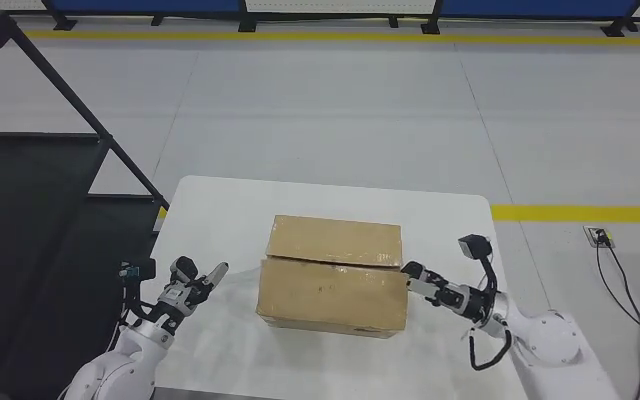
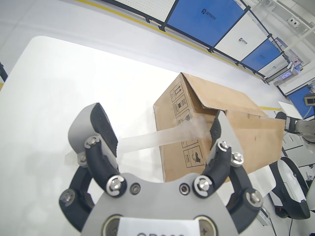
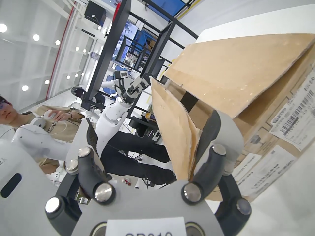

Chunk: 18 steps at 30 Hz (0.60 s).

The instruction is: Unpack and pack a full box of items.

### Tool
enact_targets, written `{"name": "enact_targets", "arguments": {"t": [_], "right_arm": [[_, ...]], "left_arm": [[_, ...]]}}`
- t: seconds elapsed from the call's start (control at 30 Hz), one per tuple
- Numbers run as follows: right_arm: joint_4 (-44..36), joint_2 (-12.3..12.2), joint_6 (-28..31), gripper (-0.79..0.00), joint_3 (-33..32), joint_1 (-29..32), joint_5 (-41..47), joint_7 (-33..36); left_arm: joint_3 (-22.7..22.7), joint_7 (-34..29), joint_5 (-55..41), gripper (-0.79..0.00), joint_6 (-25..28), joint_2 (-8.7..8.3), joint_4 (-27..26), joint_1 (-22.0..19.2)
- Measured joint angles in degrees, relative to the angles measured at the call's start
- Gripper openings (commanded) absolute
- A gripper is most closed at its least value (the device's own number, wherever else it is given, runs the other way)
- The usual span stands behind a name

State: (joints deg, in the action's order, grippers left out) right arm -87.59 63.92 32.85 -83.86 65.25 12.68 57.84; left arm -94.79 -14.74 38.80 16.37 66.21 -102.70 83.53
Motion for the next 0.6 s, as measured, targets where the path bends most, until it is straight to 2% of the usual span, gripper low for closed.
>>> {"name": "enact_targets", "arguments": {"t": [0.23, 0.6], "right_arm": [[-1.3, -0.9, 2.1, 0.000, -1.8, 1.4, 6.8, 5.9], [-6.6, -2.2, 1.4, 0.000, -0.7, 3.1, 10.0, 12.2]], "left_arm": [[1.0, -2.3, -1.4, 0.000, 0.4, -0.03, 0.1, -0.5], [1.5, -3.8, -2.1, 0.000, 6.2, -0.41, -0.8, -0.3]]}}
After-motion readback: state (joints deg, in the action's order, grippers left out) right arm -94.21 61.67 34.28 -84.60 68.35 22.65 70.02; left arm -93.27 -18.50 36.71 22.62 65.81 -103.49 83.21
